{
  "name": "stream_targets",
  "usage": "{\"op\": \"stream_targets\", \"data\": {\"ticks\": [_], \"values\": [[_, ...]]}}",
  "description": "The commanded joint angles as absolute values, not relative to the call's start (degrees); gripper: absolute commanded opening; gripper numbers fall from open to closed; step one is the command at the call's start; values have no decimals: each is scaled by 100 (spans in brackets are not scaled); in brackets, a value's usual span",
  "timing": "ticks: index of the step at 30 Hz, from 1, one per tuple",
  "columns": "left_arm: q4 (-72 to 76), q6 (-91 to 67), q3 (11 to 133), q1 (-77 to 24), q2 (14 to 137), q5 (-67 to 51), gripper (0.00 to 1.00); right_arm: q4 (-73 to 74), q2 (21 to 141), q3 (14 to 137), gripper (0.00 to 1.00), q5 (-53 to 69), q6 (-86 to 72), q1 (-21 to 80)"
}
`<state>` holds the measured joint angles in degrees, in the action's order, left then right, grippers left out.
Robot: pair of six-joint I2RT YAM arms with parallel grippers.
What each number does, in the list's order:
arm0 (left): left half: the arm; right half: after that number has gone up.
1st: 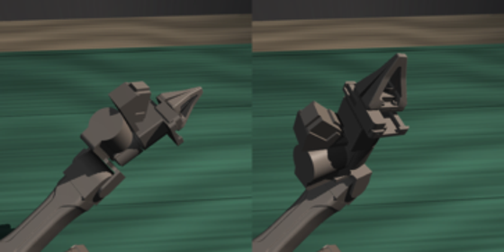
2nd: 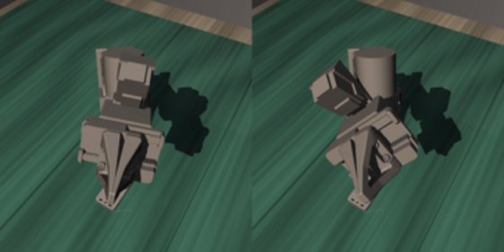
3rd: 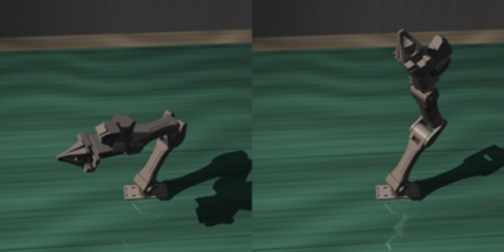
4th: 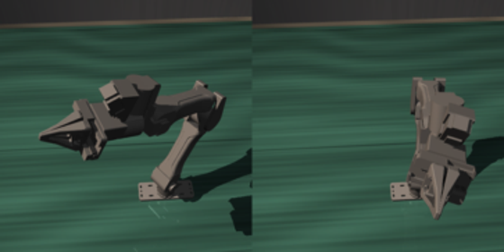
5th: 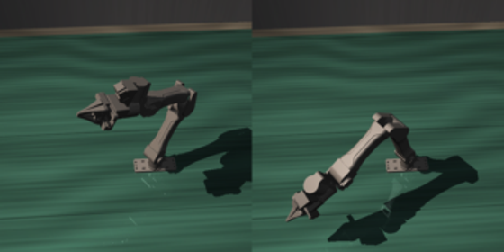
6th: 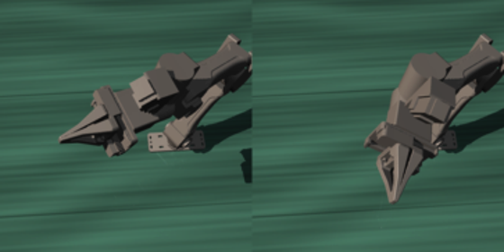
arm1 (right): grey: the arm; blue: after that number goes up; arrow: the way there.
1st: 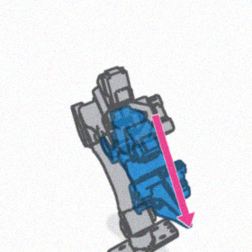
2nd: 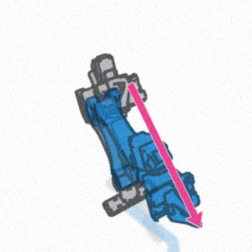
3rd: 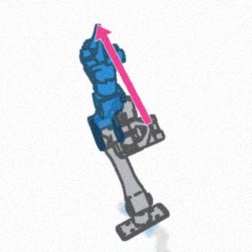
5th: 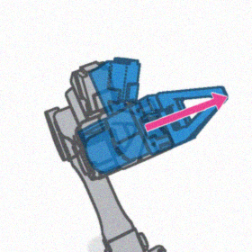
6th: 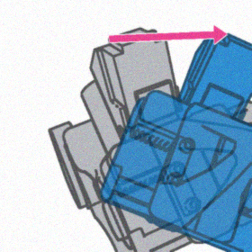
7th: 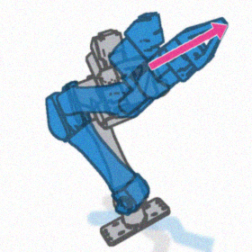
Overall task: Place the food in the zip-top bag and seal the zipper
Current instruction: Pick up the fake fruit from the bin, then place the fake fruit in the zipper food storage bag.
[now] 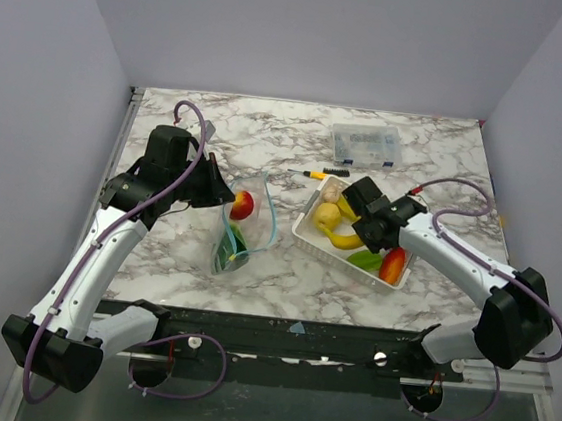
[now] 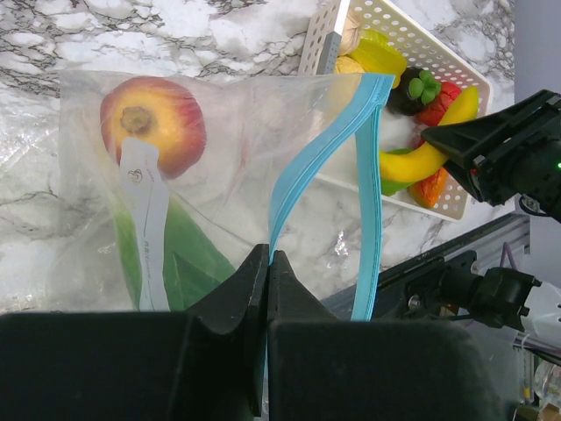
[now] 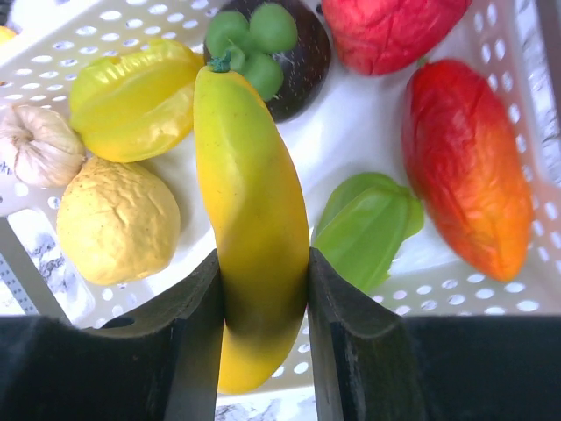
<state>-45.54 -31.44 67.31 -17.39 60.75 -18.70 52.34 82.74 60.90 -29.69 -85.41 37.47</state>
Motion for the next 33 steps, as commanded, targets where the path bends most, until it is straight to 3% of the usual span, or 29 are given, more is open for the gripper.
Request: {"op": "stream_targets", "data": {"ticks": [1,6,11,18,24,33], "values": [[-4474,-3094,6777,-1769,5990,-1949,0,5205,7928,6069,0,-3702,-7339,3739],[-4449,-3133,6776,-1767,5994,-2067,0,3782,7262,5895,0,-3067,-4768,3740],[-4447,-3163,6794,-1765,6037,-2181,0,1543,6004,5253,0,-1119,-2820,3752],[-4377,-3268,6750,-1766,6074,-2329,0,976,5873,5748,0,-45,-2205,3830],[-4323,-3344,6725,-1767,6102,-2448,0,385,6096,6004,0,-58,-1826,4881],[-4263,-3310,6649,-1767,6108,-2612,0,-679,6948,6302,0,2176,-1824,5062]]}}
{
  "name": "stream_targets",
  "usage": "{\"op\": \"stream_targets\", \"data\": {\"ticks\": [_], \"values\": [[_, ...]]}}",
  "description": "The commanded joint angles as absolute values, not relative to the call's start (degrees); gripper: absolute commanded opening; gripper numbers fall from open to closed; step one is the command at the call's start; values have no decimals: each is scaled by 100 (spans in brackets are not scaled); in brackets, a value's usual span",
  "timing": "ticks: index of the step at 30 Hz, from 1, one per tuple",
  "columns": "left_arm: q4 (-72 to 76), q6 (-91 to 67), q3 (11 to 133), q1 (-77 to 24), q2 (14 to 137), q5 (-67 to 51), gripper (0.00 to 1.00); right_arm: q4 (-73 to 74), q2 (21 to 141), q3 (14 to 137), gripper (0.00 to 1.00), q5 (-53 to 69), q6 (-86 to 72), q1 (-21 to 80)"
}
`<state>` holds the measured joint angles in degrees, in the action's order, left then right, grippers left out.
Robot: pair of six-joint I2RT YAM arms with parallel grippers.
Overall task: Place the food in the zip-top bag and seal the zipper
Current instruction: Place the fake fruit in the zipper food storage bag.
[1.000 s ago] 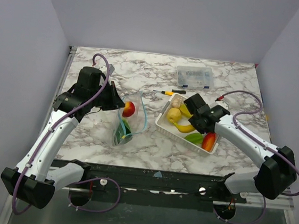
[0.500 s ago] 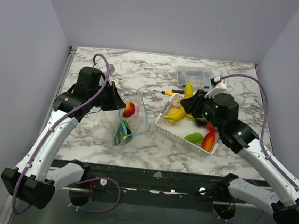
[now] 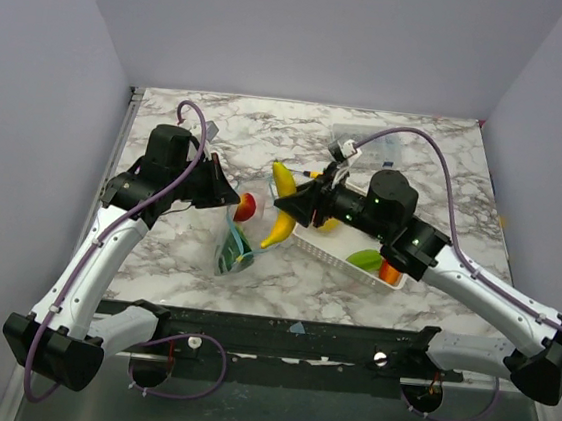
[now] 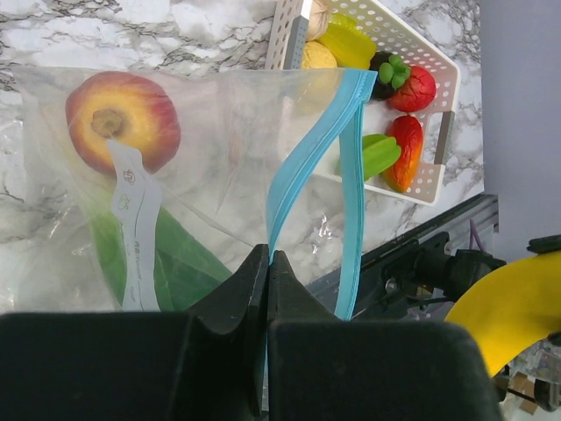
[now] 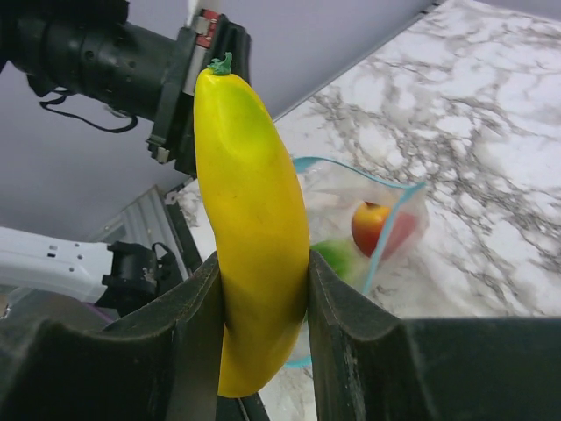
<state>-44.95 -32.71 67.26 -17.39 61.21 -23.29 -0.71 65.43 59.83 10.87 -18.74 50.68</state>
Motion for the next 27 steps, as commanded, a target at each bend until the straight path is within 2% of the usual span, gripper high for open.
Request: {"op": "stream_targets", "data": {"ticks": [1,9,13,16,20,25,27], "values": [[-4249,-3320,6640,-1762,6110,-2649,0,-656,7141,6422,0,2172,-1953,5062],[-4197,-3366,6622,-1771,6019,-2705,0,-1698,7945,6247,1,2649,-3525,5054],[-4211,-3366,6670,-1762,6010,-2767,0,-2334,8235,5956,4,2824,-4209,5054],[-4195,-3374,6679,-1766,6007,-2779,0,-2313,8374,5812,10,2617,-4478,5030],[-4219,-3366,6687,-1766,5987,-2784,0,-2168,8419,5647,10,2371,-4592,5001],[-4209,-3393,6692,-1766,5994,-2744,0,-1623,8613,5887,20,2197,-4496,5001],[-4247,-3384,6743,-1769,6019,-2742,0,-1415,8678,5998,20,2075,-4482,5001]]}}
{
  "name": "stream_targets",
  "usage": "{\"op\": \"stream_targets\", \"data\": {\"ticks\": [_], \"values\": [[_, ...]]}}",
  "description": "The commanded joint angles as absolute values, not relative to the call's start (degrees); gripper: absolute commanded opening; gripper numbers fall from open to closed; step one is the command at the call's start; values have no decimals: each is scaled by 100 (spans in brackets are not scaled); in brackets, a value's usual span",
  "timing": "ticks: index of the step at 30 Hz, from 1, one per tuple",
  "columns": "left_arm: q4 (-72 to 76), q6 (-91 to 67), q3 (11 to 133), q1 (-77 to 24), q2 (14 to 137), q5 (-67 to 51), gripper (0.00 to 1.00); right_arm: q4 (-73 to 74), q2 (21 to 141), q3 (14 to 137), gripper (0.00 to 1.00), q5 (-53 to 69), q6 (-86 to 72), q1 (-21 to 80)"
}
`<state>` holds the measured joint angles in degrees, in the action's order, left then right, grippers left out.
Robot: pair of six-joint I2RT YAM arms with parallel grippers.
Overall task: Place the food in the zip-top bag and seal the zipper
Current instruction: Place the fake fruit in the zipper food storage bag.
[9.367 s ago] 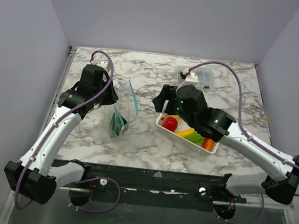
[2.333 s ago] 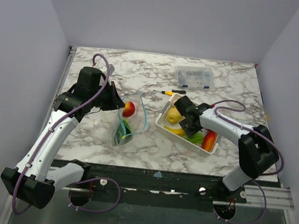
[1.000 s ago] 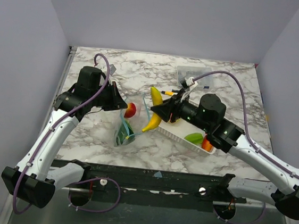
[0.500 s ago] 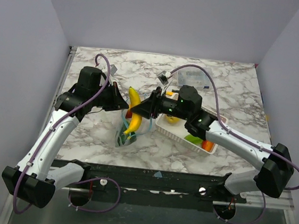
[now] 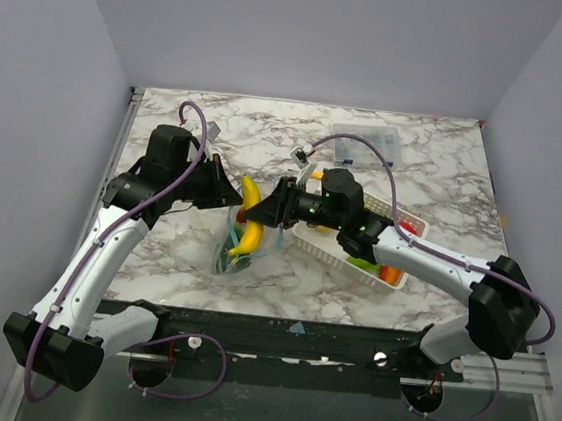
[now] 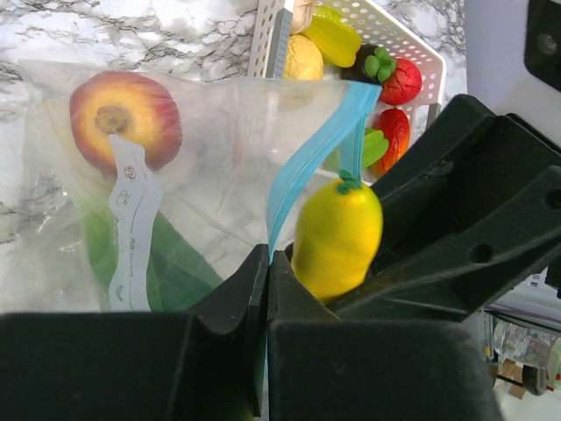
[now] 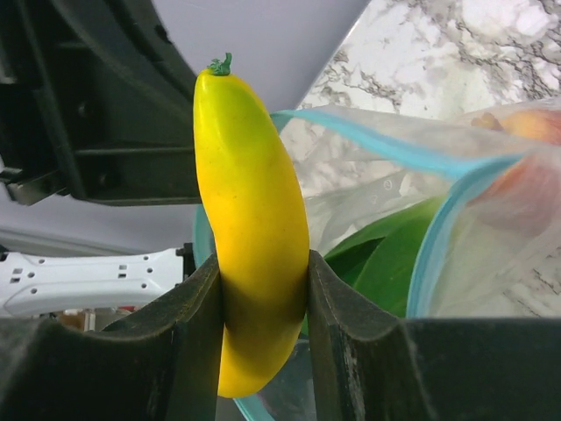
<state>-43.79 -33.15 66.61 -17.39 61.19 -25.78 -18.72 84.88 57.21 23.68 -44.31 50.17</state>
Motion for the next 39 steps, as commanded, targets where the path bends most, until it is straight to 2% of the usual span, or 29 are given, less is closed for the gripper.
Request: {"op": "stream_targets", "data": {"ticks": [1,3,6,10,18,22,29,33,36,39], "values": [[-4261,-3379,6763,-1763,6029,-2742,0,-1315,8684,6032,20,1953,-4496,5001],[-4262,-3383,6785,-1765,6021,-2729,0,-1133,8683,6061,23,1742,-4518,5001],[-4231,-3401,6801,-1765,6020,-2725,0,-848,8691,6147,33,1514,-4486,5001],[-4232,-3418,6821,-1766,6055,-2733,0,-587,8785,6322,39,1493,-4440,5001],[-4176,-3472,6787,-1765,6100,-2752,0,380,8957,6800,63,1340,-4127,5026],[-4137,-3489,6775,-1767,6117,-2714,0,748,8868,6864,70,1110,-3927,5041],[-4104,-3516,6799,-1765,6205,-2725,0,1424,8822,7198,76,865,-3493,5131],[-4105,-3533,6803,-1760,6214,-2774,0,1605,9032,7484,76,656,-3304,5256],[-4073,-3555,6793,-1773,6219,-2871,0,1413,9087,7502,72,270,-3034,5435],[-4082,-3568,6798,-1768,6197,-2894,0,1254,9219,7564,64,357,-2701,5569]]}}
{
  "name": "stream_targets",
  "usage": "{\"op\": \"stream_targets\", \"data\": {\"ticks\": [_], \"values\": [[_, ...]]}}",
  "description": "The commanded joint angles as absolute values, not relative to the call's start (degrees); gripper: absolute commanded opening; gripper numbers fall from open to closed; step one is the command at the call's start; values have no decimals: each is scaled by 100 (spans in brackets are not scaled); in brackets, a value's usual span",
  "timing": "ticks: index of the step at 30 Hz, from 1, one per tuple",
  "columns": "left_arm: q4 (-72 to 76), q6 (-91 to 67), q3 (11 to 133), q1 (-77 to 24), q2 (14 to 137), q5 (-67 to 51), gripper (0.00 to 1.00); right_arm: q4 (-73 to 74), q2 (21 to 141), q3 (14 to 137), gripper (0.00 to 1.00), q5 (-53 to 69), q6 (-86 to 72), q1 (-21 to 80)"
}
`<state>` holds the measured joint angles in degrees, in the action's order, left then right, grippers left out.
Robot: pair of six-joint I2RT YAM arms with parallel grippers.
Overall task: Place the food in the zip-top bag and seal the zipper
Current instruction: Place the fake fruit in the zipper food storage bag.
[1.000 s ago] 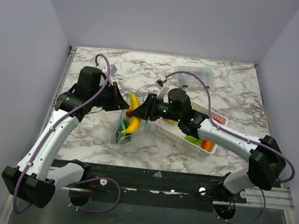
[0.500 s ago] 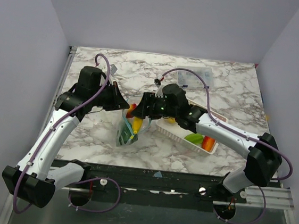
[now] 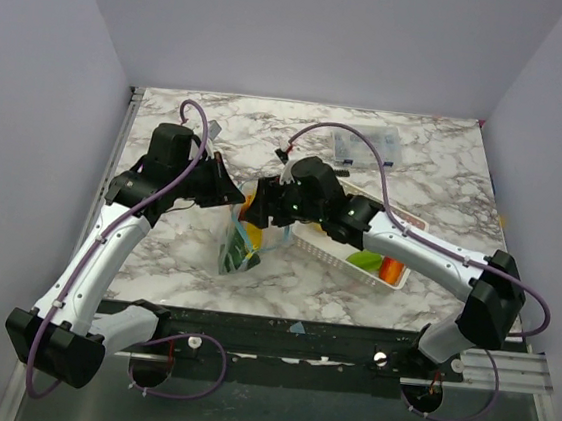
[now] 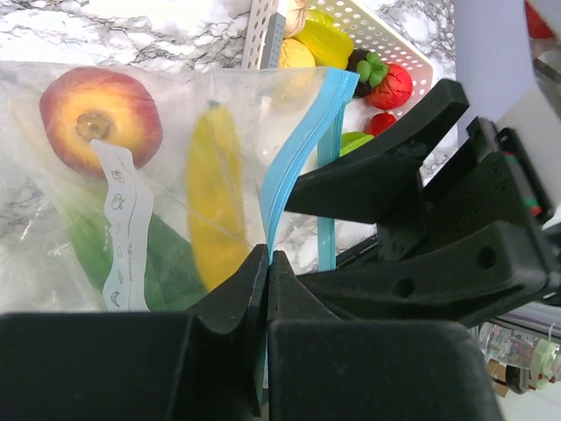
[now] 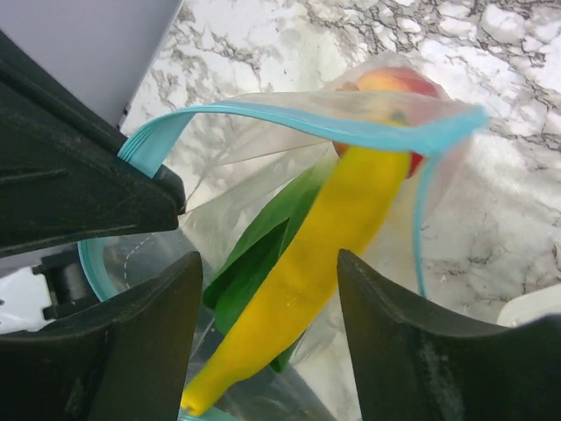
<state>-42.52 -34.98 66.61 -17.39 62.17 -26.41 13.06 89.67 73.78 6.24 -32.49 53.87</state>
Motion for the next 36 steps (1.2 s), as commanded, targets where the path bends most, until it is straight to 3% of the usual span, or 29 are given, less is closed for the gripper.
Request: {"op": "stream_targets", "data": {"ticks": [1,6,17,25,30,36], "values": [[-4094,-3568,6817,-1766,6196,-2894,0,1296,9278,7633,60,386,-2696,5575],[-4157,-3533,6868,-1763,6177,-2861,0,1527,9319,7751,58,204,-2724,5581],[-4148,-3524,6904,-1758,6215,-2772,0,2238,8902,7650,66,23,-2777,5581],[-4029,-3677,6923,-1758,6164,-2968,0,2473,9315,7718,60,437,-2567,5690],[-4043,-3661,6810,-1758,6214,-2948,0,2186,8867,7753,62,309,-2770,5730],[-4030,-3612,6759,-1749,6217,-2916,0,3010,8157,7825,65,-980,-2965,5724]]}}
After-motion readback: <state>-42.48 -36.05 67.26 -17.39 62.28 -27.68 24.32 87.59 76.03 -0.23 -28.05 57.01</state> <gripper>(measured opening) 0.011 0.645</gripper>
